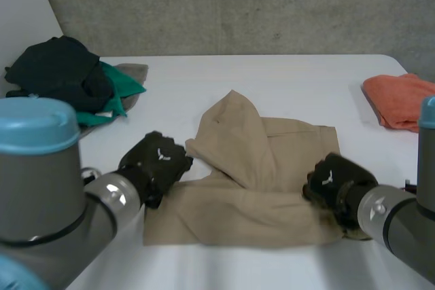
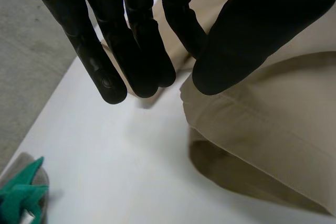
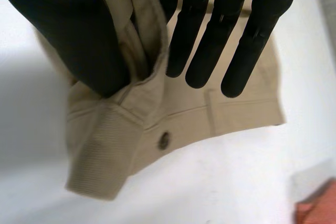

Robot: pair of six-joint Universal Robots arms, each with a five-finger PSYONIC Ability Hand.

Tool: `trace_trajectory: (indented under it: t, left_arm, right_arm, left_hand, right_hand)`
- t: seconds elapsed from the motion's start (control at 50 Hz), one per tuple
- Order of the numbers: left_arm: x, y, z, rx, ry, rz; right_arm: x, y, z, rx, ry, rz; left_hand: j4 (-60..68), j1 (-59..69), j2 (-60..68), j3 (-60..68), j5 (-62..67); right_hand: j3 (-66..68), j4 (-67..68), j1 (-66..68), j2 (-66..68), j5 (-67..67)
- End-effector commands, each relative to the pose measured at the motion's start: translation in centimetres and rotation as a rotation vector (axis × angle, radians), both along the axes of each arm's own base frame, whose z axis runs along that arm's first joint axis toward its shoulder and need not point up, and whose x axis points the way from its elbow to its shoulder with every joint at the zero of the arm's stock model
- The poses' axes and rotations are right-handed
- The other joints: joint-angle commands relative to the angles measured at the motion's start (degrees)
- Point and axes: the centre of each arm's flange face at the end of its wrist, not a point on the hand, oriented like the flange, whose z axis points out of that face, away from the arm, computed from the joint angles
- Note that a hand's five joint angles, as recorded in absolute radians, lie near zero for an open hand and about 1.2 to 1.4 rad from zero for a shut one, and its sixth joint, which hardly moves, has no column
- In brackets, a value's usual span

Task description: Fold the laundry.

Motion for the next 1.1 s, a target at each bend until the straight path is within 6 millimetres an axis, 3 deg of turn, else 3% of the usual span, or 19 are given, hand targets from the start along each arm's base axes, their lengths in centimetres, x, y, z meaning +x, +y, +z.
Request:
trace_trajectory:
  t: [0.02,0.22,0.26,0.3,0.4,0.44,0.52,0.54,0.6,0.62,0.64,0.68,0.7,0.78,0.84,0.94,0.98,1.04,1.1]
  left_arm:
    - [-0.7,-1.0,-0.7,-0.002,-0.018,0.037]
    - [-0.7,-0.3,-1.0,0.008,-0.027,0.027]
    - [-0.6,-0.2,-1.1,0.012,-0.030,0.027]
    - [-0.5,0.0,-1.3,0.021,-0.036,0.026]
    - [-0.4,0.3,-1.9,0.038,-0.046,0.020]
    - [-0.5,-0.1,-1.7,0.026,-0.036,0.022]
    - [-2.2,-2.8,-0.4,-0.082,0.041,0.030]
    - [-3.3,-4.5,0.8,-0.158,0.095,0.036]
    - [-4.6,-7.8,4.6,-0.337,0.221,0.062]
    - [-5.1,-9.9,8.2,-0.485,0.323,0.084]
    - [-5.1,-10.9,10.2,-0.567,0.377,0.096]
    - [-5.1,-12.2,14.2,-0.731,0.484,0.114]
    - [-4.9,-12.8,18.0,-0.885,0.590,0.125]
    - [-4.2,-12.7,24.1,-1.129,0.778,0.135]
    - [-3.9,-12.7,25.4,-1.148,0.815,0.147]
    - [-3.6,-13.4,23.7,-1.073,0.762,0.165]
    - [-3.7,-13.7,21.8,-1.012,0.722,0.172]
    - [-3.6,-14.0,19.9,-0.957,0.686,0.180]
    - [-3.3,-14.5,16.6,-0.873,0.621,0.200]
  right_arm:
    - [-0.6,-1.9,0.1,-0.034,-0.079,-0.115]
    - [-2.9,-2.1,-0.9,0.061,-0.037,-0.224]
    - [-3.3,-2.0,-1.2,0.080,-0.031,-0.238]
    - [-3.9,-2.2,-1.5,0.098,-0.029,-0.259]
    - [-4.3,-2.3,-1.7,0.108,-0.029,-0.264]
    - [-4.1,-2.8,-1.3,0.087,-0.039,-0.258]
    - [-3.1,-5.9,0.5,-0.040,-0.098,-0.244]
    - [-2.5,-8.1,1.0,-0.100,-0.127,-0.244]
    - [-1.4,-11.7,3.0,-0.240,-0.189,-0.246]
    - [-0.5,-13.9,5.5,-0.361,-0.265,-0.254]
    - [0.0,-14.7,7.3,-0.429,-0.319,-0.256]
    - [1.2,-15.7,11.0,-0.558,-0.447,-0.254]
    - [2.1,-16.2,14.7,-0.681,-0.587,-0.245]
    - [3.2,-16.4,21.8,-0.949,-0.869,-0.174]
    - [3.1,-16.5,24.0,-1.065,-0.940,-0.146]
    - [3.7,-16.9,23.0,-1.022,-0.918,-0.144]
    - [4.2,-17.8,20.5,-0.948,-0.868,-0.157]
    - [4.6,-18.4,18.6,-0.888,-0.831,-0.167]
    - [5.2,-18.9,15.7,-0.804,-0.778,-0.165]
  left_hand:
    - [11.2,14.1,11.4,11.7,12.9]
    - [11.2,14.1,11.4,11.7,12.9]
    - [11.2,14.1,11.4,11.7,12.9]
    - [11.2,14.1,11.4,11.7,12.9]
    - [11.2,14.1,11.4,11.7,12.9]
    - [11.2,14.1,11.4,11.7,12.9]
    - [11.2,14.1,11.4,11.7,12.9]
    - [11.2,14.1,11.4,11.7,12.9]
    - [11.2,14.1,11.4,11.7,12.9]
    - [11.2,14.1,11.4,11.7,12.9]
    - [11.2,14.1,11.4,11.7,12.9]
    - [11.2,14.1,11.4,11.7,12.9]
    - [11.2,14.1,11.4,11.7,12.9]
    - [11.2,14.1,11.4,11.7,12.9]
    - [11.2,14.1,11.4,11.7,12.9]
    - [11.2,14.1,11.4,11.7,12.9]
    - [11.2,14.1,11.4,11.7,12.9]
    - [11.2,14.1,11.4,11.7,12.9]
    - [11.2,14.1,11.4,11.7,12.9]
  right_hand:
    - [-1.3,-1.5,-0.9,-1.1,-1.4]
    - [-2.3,-2.5,-1.9,-2.2,-2.4]
    - [2.9,2.7,3.3,3.0,2.8]
    - [27.3,27.2,27.7,27.5,27.3]
    - [28.1,27.9,28.5,28.2,28.0]
    - [28.1,27.9,28.5,28.2,28.0]
    - [28.1,27.9,28.5,28.2,28.0]
    - [28.1,27.9,28.5,28.2,28.0]
    - [28.1,27.9,28.5,28.2,28.0]
    - [28.1,27.9,28.5,28.2,28.0]
    - [28.1,27.9,28.5,28.2,28.0]
    - [28.1,27.9,28.5,28.2,28.0]
    - [28.1,27.9,28.5,28.2,28.0]
    - [28.1,27.9,28.5,28.2,28.0]
    - [28.1,27.9,28.5,28.2,28.0]
    - [28.1,27.9,28.5,28.2,28.0]
    - [28.1,27.9,28.5,28.2,28.0]
    - [28.1,27.9,28.5,28.2,28.0]
    - [28.1,27.9,28.5,28.2,28.0]
